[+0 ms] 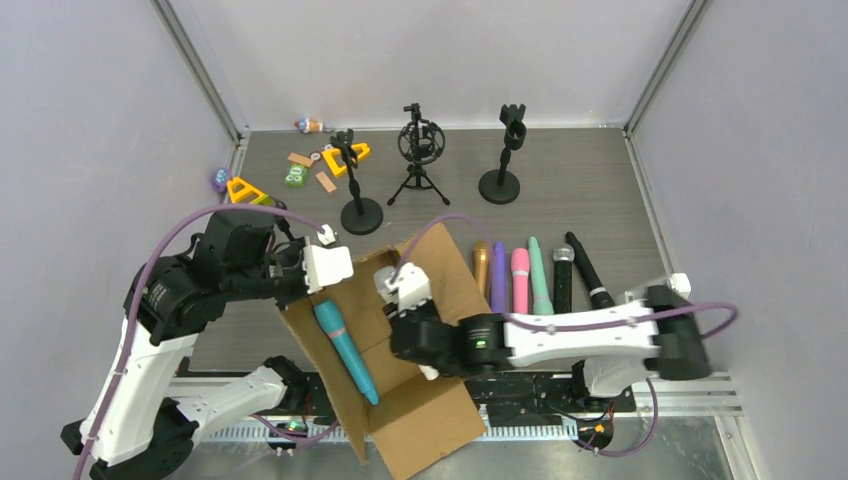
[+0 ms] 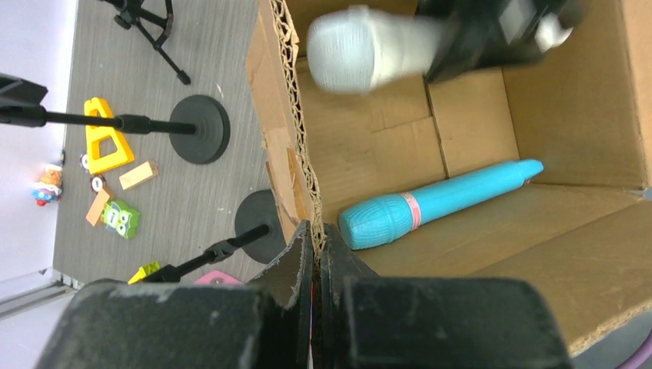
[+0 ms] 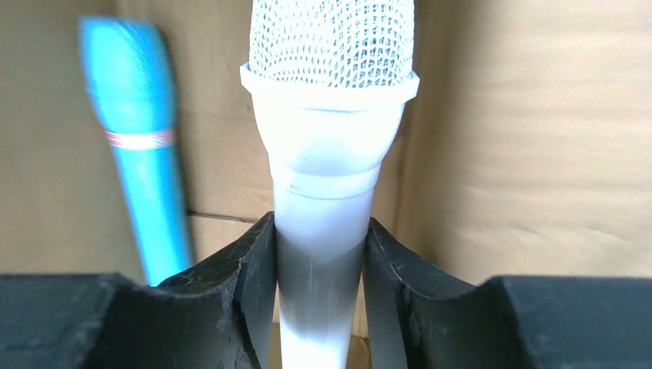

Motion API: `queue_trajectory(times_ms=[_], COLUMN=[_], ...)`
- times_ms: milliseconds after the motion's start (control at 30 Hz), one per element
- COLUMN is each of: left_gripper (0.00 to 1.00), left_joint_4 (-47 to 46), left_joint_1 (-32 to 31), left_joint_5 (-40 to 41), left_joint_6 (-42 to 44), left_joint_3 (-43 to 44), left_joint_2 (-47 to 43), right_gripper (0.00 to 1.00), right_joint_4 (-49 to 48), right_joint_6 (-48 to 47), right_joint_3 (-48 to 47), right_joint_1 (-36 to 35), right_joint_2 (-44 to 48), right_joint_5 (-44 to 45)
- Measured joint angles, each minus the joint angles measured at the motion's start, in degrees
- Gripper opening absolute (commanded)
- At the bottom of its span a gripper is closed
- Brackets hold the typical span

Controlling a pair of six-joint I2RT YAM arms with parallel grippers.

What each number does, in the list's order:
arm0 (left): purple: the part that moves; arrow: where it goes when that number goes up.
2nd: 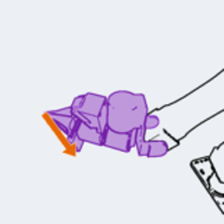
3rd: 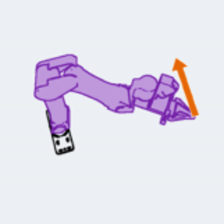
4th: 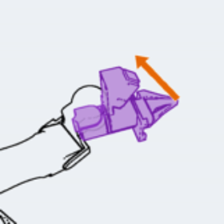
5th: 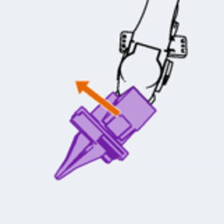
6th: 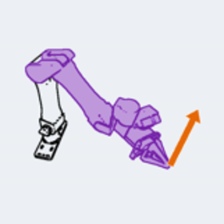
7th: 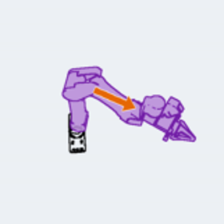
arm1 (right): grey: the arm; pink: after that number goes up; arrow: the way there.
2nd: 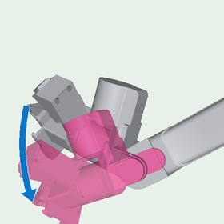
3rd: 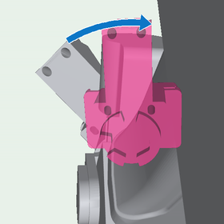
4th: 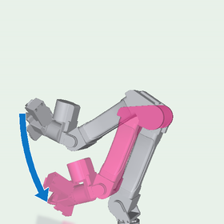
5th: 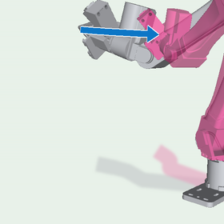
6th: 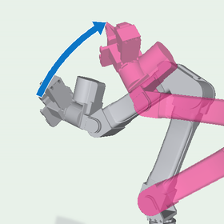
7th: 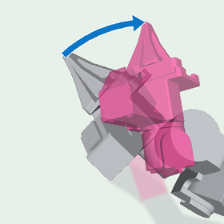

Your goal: Attach the microphones to the stand

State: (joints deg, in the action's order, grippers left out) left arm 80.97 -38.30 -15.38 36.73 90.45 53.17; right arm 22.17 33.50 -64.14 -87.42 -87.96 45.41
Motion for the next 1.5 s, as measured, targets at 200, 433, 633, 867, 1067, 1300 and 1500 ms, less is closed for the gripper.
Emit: queue_trajectory(times_ms=[200,433,633,867,1067,1300,1500], left_gripper=[0.00,0.00,0.00,0.00,0.00,0.00,0.00], left_joint_4=[0.04,0.81,2.86,4.90,5.95,6.19,6.64], left_joint_1=[0.00,0.00,0.00,0.00,0.00,0.00,0.00], left_joint_5=[1.16,2.34,1.92,0.87,0.33,-0.83,-1.92], left_joint_6=[1.01,1.70,1.88,1.42,0.63,-0.31,-0.31], left_joint_3=[-1.57,-1.97,0.90,3.30,5.16,6.16,7.43], left_joint_2=[-1.29,-1.90,-1.22,-0.92,0.04,1.36,2.64], right_gripper=[0.05,0.05,0.05,0.05,0.05,0.05,0.05], right_joint_4=[-0.31,3.39,3.76,-0.11,-4.59,-4.81,-4.90], right_joint_6=[-3.08,-3.26,-3.08,-1.27,0.94,3.37,5.33], right_joint_3=[2.12,5.44,9.75,13.62,13.38,12.37,12.22], right_joint_1=[0.07,15.96,27.98,29.31,29.42,29.44,29.42], right_joint_2=[24.96,38.60,30.60,16.57,11.65,5.27,2.05], right_joint_5=[1.60,2.69,-4.35,-12.57,-15.10,-15.72,-15.96])
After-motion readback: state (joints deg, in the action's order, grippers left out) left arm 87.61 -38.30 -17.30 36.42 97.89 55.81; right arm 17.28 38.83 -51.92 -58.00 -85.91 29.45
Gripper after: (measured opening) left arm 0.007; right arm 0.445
